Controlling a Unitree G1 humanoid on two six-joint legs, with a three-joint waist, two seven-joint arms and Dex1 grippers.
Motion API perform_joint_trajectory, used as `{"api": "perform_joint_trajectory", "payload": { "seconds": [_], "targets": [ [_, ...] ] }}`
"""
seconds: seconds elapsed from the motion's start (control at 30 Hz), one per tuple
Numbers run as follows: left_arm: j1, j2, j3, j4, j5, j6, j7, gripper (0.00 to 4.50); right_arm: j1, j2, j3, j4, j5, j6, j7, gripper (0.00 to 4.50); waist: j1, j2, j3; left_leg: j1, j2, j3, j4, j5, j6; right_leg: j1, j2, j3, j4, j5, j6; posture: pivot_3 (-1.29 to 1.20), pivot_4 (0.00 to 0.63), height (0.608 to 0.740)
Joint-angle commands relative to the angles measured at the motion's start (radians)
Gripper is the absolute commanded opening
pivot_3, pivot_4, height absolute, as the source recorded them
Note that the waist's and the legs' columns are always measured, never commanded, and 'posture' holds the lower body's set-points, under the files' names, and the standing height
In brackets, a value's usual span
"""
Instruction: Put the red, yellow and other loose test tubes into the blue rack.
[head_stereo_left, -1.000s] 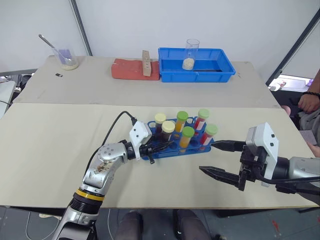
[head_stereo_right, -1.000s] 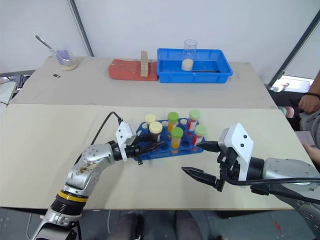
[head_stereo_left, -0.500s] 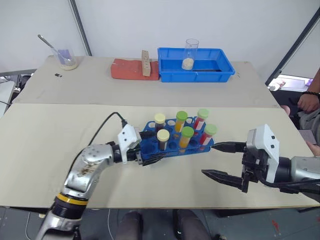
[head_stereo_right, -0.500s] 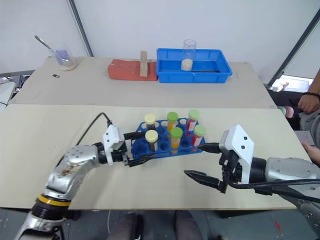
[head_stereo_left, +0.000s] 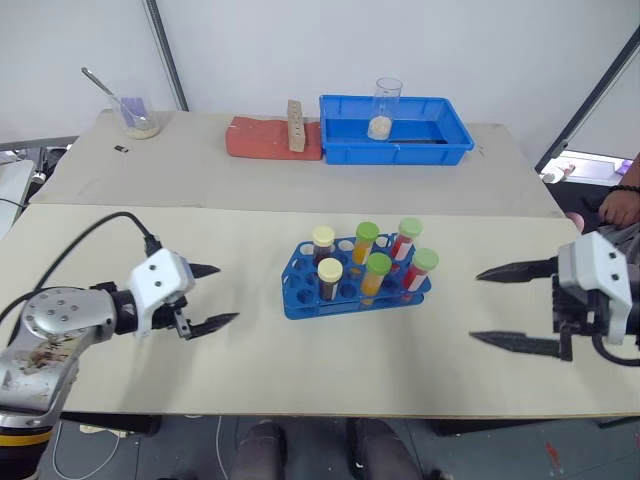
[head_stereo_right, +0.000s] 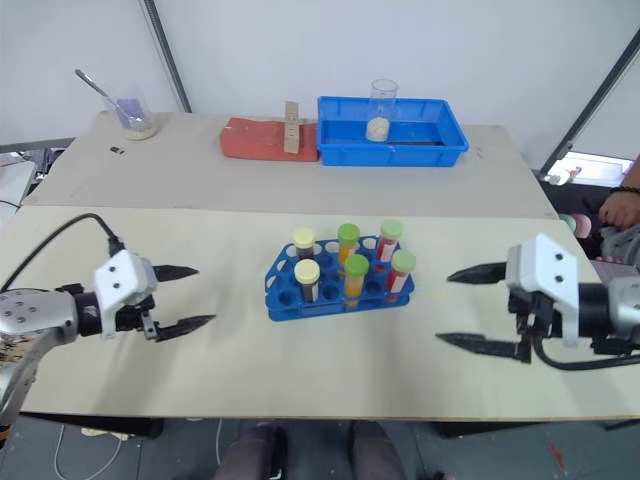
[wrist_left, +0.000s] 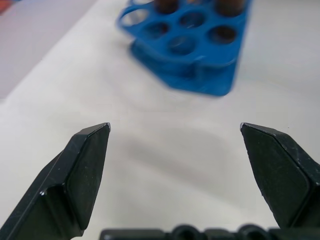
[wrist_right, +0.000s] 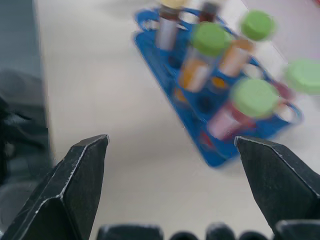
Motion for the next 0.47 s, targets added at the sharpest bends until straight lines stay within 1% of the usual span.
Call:
{"api": "perform_joint_trajectory", "payload": {
  "seconds": [0.03,0.23,0.47],
  "targets": [
    [0.005,0.004,0.042,-0.026,-0.014,0.005,0.018,4.46,-0.047,-0.018,-0.001,0.052,-0.025,-0.048,0.046,4.5,-0.001,0.0,0.0,0.0,0.0,0.001,0.0,0.0,0.0,-0.001,0.0,0.0,0.0,0.0,0.0,0.0,0.15,0.74],
    [-0.007,-0.016,0.034,-0.054,-0.059,0.05,0.033,4.46,-0.138,-0.003,0.058,0.094,-0.033,-0.053,0.058,4.5,-0.004,0.0,0.0,-0.004,0.0,0.003,-0.003,0.0,0.0,-0.008,0.002,0.0,0.002,0.0,-0.002,0.0,0.15,0.74],
    [-0.047,-0.042,-0.004,-0.071,-0.103,0.092,0.041,4.46,-0.169,0.003,0.093,0.118,-0.055,-0.063,0.068,4.5,-0.004,0.0,0.0,-0.004,0.0,0.004,-0.002,0.0,0.0,-0.009,0.002,0.001,0.004,0.001,-0.002,0.0,0.15,0.74]
  ]
}}
